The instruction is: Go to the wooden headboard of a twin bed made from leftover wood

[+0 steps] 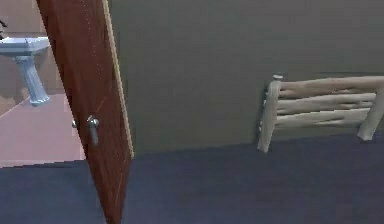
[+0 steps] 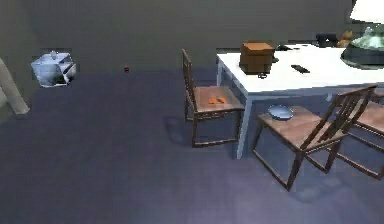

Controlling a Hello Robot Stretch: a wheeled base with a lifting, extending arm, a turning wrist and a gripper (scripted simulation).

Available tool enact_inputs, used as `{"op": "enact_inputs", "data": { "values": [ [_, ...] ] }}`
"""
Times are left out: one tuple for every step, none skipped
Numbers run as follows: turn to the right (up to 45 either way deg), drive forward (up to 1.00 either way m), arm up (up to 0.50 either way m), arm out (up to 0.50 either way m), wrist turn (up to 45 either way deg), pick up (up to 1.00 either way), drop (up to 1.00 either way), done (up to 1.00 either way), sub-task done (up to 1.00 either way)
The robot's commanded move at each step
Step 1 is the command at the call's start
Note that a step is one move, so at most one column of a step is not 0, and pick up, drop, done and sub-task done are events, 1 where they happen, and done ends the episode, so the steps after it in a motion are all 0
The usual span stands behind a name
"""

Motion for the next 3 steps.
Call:
{"op": "enact_inputs", "data": {
  "values": [
    [45.0, 0.00, 0.00, 0.00, 0.0, 0.00, 0.00, 0.00, 0.00],
    [33.0, 0.00, 0.00, 0.00, 0.0, 0.00, 0.00, 0.00, 0.00],
    [3.0, 0.00, 0.00, 0.00, 0.0, 0.00, 0.00, 0.00, 0.00]
  ]
}}
